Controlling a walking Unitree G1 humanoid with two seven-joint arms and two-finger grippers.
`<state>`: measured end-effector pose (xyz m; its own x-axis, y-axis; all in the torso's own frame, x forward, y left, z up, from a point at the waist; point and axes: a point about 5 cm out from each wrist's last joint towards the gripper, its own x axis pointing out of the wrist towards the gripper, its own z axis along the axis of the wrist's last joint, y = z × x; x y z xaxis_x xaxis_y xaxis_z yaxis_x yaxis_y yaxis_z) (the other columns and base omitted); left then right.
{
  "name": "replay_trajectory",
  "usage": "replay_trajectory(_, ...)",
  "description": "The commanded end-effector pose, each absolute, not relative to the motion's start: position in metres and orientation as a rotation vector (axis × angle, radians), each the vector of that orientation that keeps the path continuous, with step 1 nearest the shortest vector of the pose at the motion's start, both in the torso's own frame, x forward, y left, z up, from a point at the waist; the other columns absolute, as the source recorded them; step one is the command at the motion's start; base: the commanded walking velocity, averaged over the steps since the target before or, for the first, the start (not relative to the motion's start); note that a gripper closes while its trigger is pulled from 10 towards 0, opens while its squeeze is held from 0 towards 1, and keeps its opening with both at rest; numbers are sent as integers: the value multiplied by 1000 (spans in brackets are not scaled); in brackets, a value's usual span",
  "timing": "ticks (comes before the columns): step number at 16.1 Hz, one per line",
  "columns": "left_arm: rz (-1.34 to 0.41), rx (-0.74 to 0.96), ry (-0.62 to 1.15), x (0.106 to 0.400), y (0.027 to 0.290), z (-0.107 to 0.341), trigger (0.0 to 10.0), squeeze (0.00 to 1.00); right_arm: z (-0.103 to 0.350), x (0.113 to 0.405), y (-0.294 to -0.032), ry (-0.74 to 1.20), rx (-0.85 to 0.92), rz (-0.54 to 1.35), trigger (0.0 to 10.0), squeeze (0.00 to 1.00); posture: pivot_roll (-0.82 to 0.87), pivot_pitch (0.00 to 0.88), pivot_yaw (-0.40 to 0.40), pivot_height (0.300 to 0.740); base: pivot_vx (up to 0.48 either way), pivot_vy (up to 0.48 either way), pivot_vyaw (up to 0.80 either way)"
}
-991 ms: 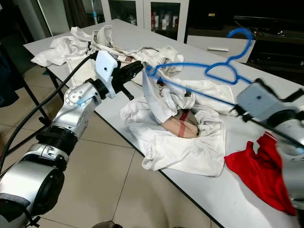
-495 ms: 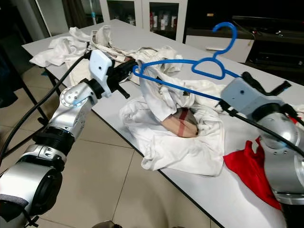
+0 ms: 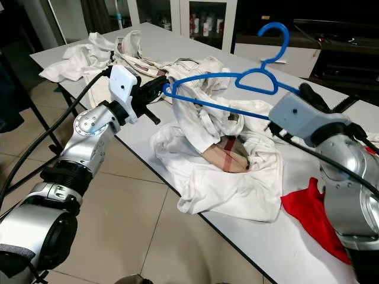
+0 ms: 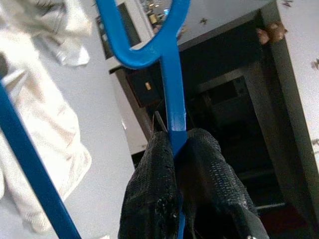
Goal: Hang hanger
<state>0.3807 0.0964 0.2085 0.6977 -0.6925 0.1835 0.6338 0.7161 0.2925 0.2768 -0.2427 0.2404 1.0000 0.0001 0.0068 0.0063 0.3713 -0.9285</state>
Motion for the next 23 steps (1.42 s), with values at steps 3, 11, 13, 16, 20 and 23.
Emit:
replay_trajectory(3,-824,274,-304,378,83,212,10000,0,243,271,-235,-44,-1257,70,10000,0,-66,0,67,723,0,0,0)
replay_trajectory(11,-1077,540,-277,377,86,231,10000,0,230,270,-221,-47,-1327,127,10000,0,-65,0,68,723,0,0,0)
replay_trajectory(13,-1105,567,-280,378,83,236,10000,0,224,272,-212,-54,-1315,153,10000,0,-61,0,64,723,0,0,0)
replay_trajectory(16,-1113,583,-297,380,80,245,10000,0,221,275,-209,-43,-1301,136,10000,0,-64,0,66,723,0,0,0)
replay_trajectory(20,-1113,582,-297,381,81,246,10000,0,221,278,-224,11,-1303,56,10000,0,-64,0,65,723,0,0,0)
replay_trajectory(23,-1047,564,-270,384,96,240,10000,0,217,270,-235,51,-1325,54,10000,0,-64,0,61,723,0,0,0)
